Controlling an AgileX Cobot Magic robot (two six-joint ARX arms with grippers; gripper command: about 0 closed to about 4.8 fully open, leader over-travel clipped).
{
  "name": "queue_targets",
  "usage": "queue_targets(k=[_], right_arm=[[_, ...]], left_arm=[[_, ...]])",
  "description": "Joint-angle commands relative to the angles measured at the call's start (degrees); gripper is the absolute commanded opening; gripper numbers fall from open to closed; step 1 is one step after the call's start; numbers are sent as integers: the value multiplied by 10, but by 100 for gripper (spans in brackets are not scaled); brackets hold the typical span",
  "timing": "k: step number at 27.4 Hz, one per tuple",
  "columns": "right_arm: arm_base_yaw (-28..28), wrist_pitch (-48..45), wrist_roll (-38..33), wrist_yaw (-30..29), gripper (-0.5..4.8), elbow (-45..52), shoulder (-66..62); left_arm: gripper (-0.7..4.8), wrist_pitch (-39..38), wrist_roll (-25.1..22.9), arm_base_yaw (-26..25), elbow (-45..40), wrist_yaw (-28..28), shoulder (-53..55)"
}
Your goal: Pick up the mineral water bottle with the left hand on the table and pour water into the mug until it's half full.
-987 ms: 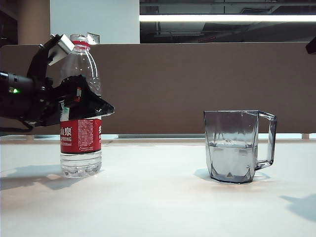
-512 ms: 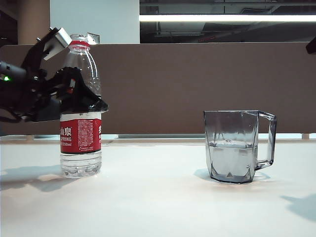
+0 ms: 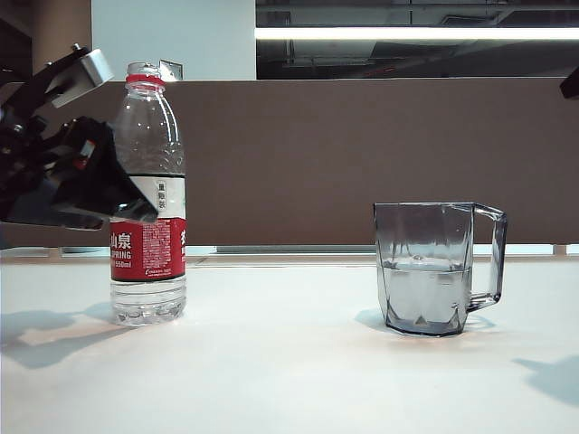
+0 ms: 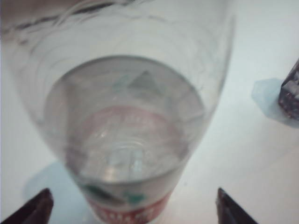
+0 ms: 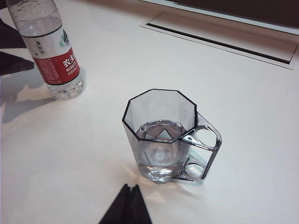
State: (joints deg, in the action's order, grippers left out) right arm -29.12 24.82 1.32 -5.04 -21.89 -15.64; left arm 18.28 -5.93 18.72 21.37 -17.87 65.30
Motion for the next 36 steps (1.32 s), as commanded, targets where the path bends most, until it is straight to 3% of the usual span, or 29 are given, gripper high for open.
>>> queue_targets(k=[1, 4, 5, 7, 10, 11, 20, 23, 29, 36], right_arm=[[0, -10, 0, -5, -5, -5, 1], [0, -10, 0, -29, -5, -5, 1], [0, -10, 0, -37, -5, -5, 1], [0, -10, 0, -49, -5, -5, 1], [0, -10, 0, -54, -5, -5, 1], [0, -10, 0, -54, -5, -5, 1], [0, -10, 0, -54, -4, -4, 1], [0, -10, 0, -54, -4, -4, 1], [0, -10, 0, -54, -4, -4, 1], [0, -10, 0, -54, -4, -4, 1]], left_arm=[[479, -43, -20, 0, 1, 10, -25], [479, -75, -23, 0, 2, 15, -48], [439, -86, -23, 0, 2, 17, -58], [323, -105, -23, 0, 2, 18, -76], [57, -133, -22, 0, 2, 18, -112], [6, -141, -22, 0, 2, 18, -124], [-6, -200, 15, 1, 2, 63, -268], [-6, -212, 56, 1, 1, 79, -320], [-6, -259, 47, 1, 0, 106, -381], [-6, -252, 45, 1, -33, 76, -435]])
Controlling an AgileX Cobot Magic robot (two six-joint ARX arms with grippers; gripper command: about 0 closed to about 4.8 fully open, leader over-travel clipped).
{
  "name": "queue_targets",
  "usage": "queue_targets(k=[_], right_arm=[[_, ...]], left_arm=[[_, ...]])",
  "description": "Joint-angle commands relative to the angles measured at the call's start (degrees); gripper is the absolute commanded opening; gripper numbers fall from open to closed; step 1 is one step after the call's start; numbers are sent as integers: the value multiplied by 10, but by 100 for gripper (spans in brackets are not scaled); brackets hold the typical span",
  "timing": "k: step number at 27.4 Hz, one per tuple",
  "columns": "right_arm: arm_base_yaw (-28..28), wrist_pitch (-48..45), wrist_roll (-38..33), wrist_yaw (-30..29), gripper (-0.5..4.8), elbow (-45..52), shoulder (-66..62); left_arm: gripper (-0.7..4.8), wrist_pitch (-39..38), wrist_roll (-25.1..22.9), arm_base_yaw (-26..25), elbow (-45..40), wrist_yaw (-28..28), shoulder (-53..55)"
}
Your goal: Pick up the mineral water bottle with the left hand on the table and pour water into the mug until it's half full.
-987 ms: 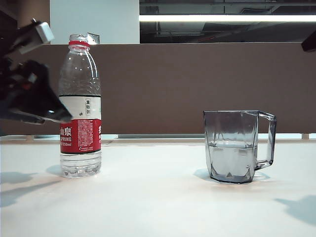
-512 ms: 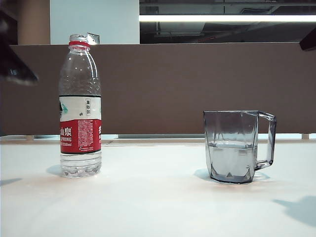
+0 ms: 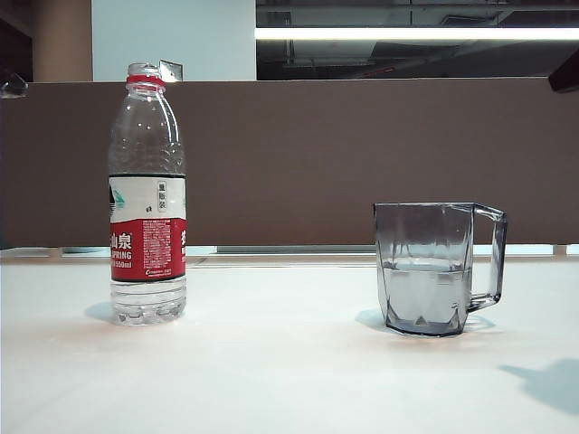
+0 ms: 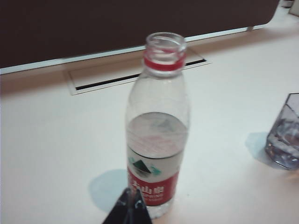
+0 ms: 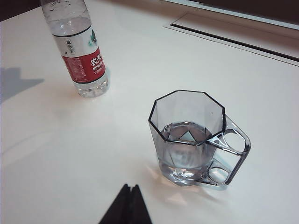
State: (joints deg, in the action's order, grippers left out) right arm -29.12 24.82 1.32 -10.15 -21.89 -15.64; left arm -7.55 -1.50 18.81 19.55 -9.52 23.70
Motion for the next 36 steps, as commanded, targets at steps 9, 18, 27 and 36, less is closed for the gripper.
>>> queue_targets(k=[9, 18, 27, 36], right_arm=[[0, -10, 0, -2, -4, -4, 1], [0, -10, 0, -2, -4, -4, 1], [0, -10, 0, -2, -4, -4, 1], [0, -10, 0, -1, -4, -4, 1]], left_arm=[[-6, 51, 24, 0, -75, 50, -116], [-6, 103, 11, -6, -129, 87, -186], [-6, 104, -2, -23, -160, 89, -226], [-6, 102, -15, -144, -171, 77, -235]])
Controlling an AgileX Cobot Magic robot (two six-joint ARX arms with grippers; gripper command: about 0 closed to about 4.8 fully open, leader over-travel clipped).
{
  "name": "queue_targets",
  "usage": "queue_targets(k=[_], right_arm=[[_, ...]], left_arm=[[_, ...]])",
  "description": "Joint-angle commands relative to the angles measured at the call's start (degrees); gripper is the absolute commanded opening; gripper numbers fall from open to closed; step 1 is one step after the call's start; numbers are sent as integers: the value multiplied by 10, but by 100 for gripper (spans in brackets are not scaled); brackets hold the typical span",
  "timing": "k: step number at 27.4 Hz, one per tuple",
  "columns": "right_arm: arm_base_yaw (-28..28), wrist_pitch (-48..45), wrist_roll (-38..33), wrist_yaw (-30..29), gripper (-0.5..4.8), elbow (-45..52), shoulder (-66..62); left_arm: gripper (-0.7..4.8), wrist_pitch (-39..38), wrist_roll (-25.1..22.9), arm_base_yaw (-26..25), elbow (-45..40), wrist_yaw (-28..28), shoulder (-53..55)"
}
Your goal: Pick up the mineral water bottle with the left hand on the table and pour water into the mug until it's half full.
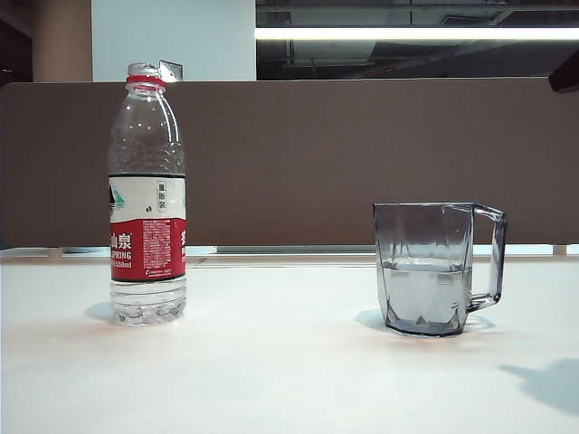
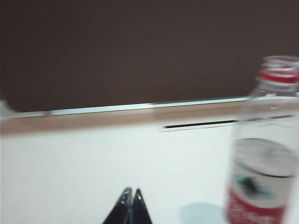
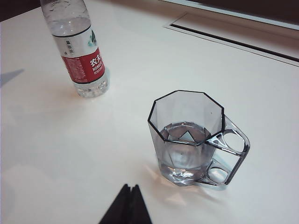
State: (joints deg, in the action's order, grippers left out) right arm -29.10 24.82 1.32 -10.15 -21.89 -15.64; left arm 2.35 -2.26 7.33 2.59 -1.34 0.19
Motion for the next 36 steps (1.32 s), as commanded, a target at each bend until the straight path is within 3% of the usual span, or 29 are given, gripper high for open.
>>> queue_targets(k=[1, 5, 7, 14, 18, 28, 36], right_arm=[[0, -10, 0, -1, -4, -4, 1], [0, -10, 0, -1, -4, -4, 1], [0, -10, 0, -1, -4, -4, 1], [0, -10, 0, -1, -4, -4, 1], [0, -10, 0, -1, -4, -4, 1], [0, -10, 0, -1, -4, -4, 1], [0, -10, 0, -1, -4, -4, 1]], left_arm=[[-6, 3, -7, -43, -3, -9, 0], [-6, 18, -7, -107, -20, -51, 0], [-6, 16, -7, -115, -20, -49, 0], [-6, 0, -12, -96, -20, -8, 0], [-6, -6, -34, -76, -20, -8, 0], [-6, -5, -33, -73, -20, -14, 0], [-6, -6, -3, -73, -20, -14, 0]])
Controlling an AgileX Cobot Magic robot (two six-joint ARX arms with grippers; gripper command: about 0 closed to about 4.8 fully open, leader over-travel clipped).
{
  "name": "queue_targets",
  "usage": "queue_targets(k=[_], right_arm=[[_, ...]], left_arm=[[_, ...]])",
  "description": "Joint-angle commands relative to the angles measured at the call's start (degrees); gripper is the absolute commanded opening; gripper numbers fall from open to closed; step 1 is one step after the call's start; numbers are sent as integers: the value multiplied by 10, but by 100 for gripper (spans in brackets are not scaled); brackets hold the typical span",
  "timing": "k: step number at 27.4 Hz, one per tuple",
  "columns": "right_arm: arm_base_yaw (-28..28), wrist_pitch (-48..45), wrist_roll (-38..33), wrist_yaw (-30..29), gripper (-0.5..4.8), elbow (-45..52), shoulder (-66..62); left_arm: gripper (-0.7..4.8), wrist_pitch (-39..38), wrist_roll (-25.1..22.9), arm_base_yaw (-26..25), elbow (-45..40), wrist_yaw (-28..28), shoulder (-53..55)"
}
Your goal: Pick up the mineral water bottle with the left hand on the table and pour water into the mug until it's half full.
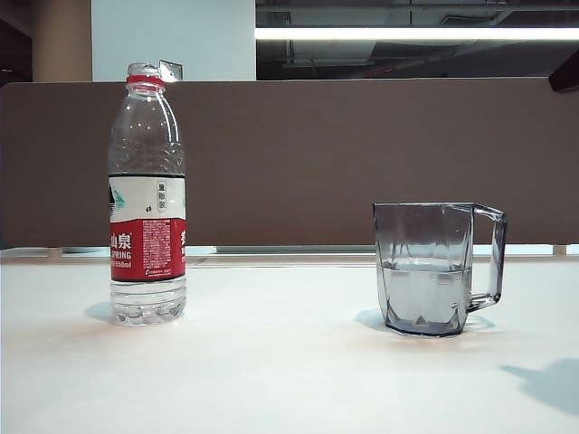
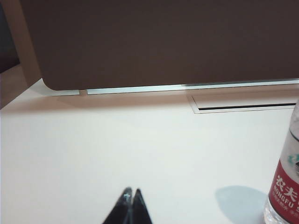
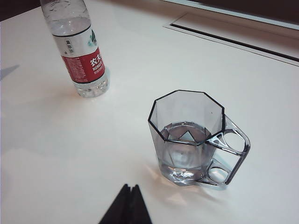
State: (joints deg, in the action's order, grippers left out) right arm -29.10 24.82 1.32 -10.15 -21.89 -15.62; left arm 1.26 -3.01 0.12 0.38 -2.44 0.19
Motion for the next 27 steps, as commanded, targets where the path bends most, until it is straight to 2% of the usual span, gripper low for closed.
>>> queue_targets(k=[1, 20, 22, 25, 27], right_arm=[[0, -10, 0, -1, -4, -4, 1], [0, -10, 0, 0, -4, -4, 1], [5, -15, 0, 55, -4, 5, 6], [27, -124, 7, 181, -4, 58, 42], [50, -209, 7, 195, -4, 93, 80]], left_arm=[[-5, 5, 4, -1, 2, -3, 0], [-5, 5, 2, -1, 2, 0, 0], [-5, 5, 2, 0, 2, 0, 0], [-5, 5, 2, -1, 2, 0, 0], [-5, 5, 2, -1, 2, 0, 0]])
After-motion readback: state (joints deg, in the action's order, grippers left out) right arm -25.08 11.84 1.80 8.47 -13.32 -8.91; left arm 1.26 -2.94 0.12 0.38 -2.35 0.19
